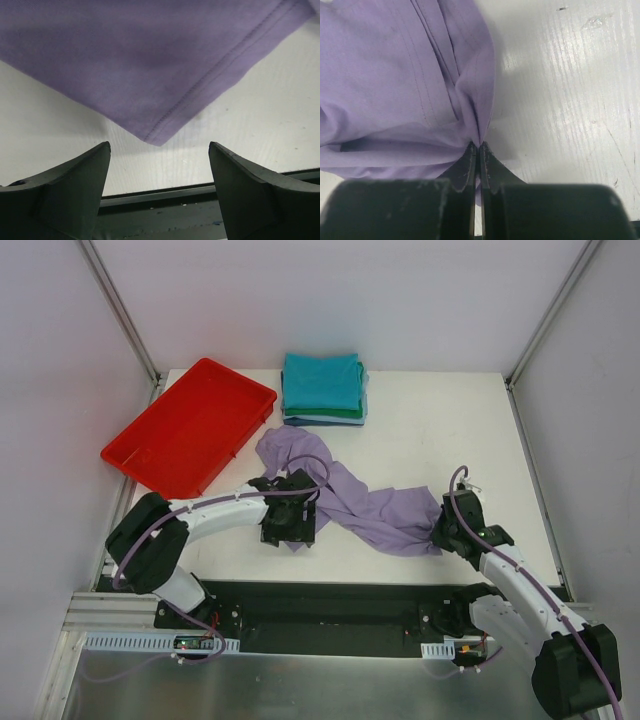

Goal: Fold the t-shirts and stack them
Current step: Flatten out the tshirt

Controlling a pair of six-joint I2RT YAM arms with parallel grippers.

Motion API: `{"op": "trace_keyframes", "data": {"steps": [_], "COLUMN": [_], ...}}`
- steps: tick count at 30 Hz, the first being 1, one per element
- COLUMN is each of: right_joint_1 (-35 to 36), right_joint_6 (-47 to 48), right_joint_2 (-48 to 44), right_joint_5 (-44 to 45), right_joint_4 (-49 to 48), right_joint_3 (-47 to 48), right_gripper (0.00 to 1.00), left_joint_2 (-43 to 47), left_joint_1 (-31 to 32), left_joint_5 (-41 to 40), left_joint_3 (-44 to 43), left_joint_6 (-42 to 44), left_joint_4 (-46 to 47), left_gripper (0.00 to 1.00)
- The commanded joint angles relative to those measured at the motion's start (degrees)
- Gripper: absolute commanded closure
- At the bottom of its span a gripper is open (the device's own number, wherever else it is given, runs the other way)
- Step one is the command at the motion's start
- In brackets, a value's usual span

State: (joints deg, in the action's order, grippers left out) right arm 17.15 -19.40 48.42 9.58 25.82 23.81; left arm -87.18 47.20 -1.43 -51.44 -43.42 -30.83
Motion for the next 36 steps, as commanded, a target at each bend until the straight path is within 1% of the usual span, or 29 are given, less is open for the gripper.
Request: {"op": "trace_keyframes", "data": {"steps": [1,5,6,8,10,12,13,15,16,17,18,20,24,29,33,36], "right_joint_1": [-0.18,-0.18,-0.27,-0.18,-0.18,-0.18,-0.18,-0.18,-0.18,-0.27,-0.18,-0.18,-0.27,-0.45,-0.89,-1.24], "right_joint_6": [0.33,0.06,-0.02,-0.11,-0.11,-0.11,-0.20,-0.20,-0.29,-0.20,-0.11,0.06,0.32,0.85,1.46,2.87], "right_joint_2": [-0.88,-1.05,-1.05,-1.23,-1.23,-1.40,-1.49,-1.58,-1.67,-1.58,-1.58,-1.84,-2.11,-3.77,-5.97,-6.94], "right_joint_5": [-0.97,-1.59,-1.67,-1.94,-1.94,-1.85,-1.68,-1.59,-1.41,-1.41,-1.41,-1.32,0.43,1.84,4.04,5.26], "right_joint_4": [-1.13,-1.21,-1.39,-1.48,-1.57,-1.57,-1.57,-1.57,-1.74,-1.65,-1.65,-1.65,0.19,2.21,5.63,8.27], "right_joint_3": [-0.35,-0.87,-1.13,-1.49,-1.66,-1.93,-2.02,-2.10,-2.10,-2.10,-2.02,-1.75,0.17,3.60,8.69,15.10], "right_gripper": [1.00,0.99,0.99,0.99,0.99,0.99,0.99,0.99,0.99,0.99,0.99,0.99,0.99,0.99,0.99,0.99], "left_joint_2": [-2.99,-5.63,-6.33,-7.83,-9.23,-10.03,-10.29,-10.47,-10.38,-10.30,-10.12,-9.16,-2.49,12.35,26.75,34.24], "left_joint_1": [0.17,0.26,0.17,0.26,0.26,0.26,0.17,0.17,0.17,0.26,0.26,0.09,-0.09,-2.54,-4.13,-4.40], "left_joint_5": [-1.29,-4.19,-4.72,-5.60,-3.50,-3.05,-3.49,-3.32,-3.49,-4.10,-5.67,-7.79,-12.00,-26.93,-33.97,-38.98], "left_joint_3": [0.64,0.29,0.11,-0.41,-1.20,-1.56,-1.38,-1.03,-1.03,-1.03,-1.03,-1.29,-0.95,-0.77,-2.95,-7.52], "left_joint_6": [-2.02,-4.30,-4.83,-5.36,-5.10,-5.27,-5.71,-5.97,-5.89,-5.89,-5.80,-5.01,-4.74,-5.71,-2.99,-0.62], "left_joint_4": [-1.25,-1.25,-1.25,-1.34,-1.16,-1.16,-1.16,-1.08,-1.08,-1.08,-1.08,-1.16,-1.95,-7.75,-8.37,-8.46], "left_gripper": [0.26,0.32,0.35,0.37,0.40,0.47,0.53,0.70,0.80,0.94,1.00,1.00,1.00,1.00,1.00,1.00]}}
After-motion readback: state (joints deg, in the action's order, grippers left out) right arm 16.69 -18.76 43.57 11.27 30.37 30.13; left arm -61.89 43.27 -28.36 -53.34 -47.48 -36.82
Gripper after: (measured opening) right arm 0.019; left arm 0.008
